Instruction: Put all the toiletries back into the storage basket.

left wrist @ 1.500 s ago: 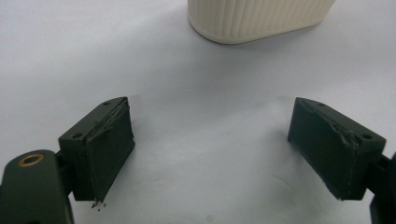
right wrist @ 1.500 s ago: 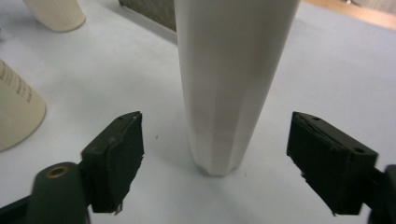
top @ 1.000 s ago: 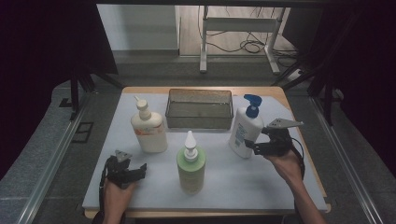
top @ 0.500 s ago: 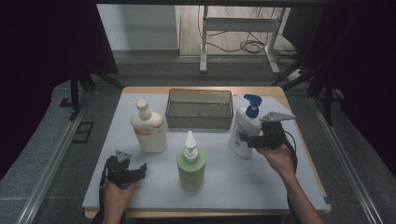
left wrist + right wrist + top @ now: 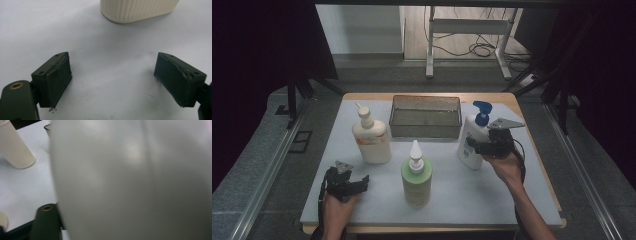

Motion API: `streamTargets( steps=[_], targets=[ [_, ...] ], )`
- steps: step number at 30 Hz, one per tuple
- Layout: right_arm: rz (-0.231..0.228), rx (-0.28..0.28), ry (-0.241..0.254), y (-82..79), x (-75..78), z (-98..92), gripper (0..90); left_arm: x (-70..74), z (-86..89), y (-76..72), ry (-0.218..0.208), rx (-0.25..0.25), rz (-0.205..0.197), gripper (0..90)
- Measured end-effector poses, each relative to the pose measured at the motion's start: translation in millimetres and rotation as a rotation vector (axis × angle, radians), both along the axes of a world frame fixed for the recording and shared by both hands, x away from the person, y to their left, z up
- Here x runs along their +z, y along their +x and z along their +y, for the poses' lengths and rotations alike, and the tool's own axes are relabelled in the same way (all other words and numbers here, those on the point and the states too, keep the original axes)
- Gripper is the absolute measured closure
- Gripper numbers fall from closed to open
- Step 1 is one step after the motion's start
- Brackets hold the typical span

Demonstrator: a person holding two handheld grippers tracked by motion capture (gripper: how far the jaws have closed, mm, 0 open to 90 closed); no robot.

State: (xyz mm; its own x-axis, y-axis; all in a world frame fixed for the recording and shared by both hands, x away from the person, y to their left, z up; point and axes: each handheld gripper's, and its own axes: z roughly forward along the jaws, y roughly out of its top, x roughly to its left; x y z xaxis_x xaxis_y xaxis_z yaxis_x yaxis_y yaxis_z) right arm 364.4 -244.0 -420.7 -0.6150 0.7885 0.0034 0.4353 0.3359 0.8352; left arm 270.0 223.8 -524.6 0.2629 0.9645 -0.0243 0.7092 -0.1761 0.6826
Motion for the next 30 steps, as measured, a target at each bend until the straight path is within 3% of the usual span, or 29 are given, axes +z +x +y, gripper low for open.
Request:
streamTargets(
  steps=[16,30],
  targets=[
    [-0.016,-0.009,-0.040,-6.0,7.7,5.6,37.7,0.0,0.0,0.0,0.000,0.000,0.000,13.7],
    [-0.032,0.063,-0.024,-11.4,35.1,19.8,37.8,0.0,0.2,0.2,0.001,-0.002,-0.002,13.7]
  ],
)
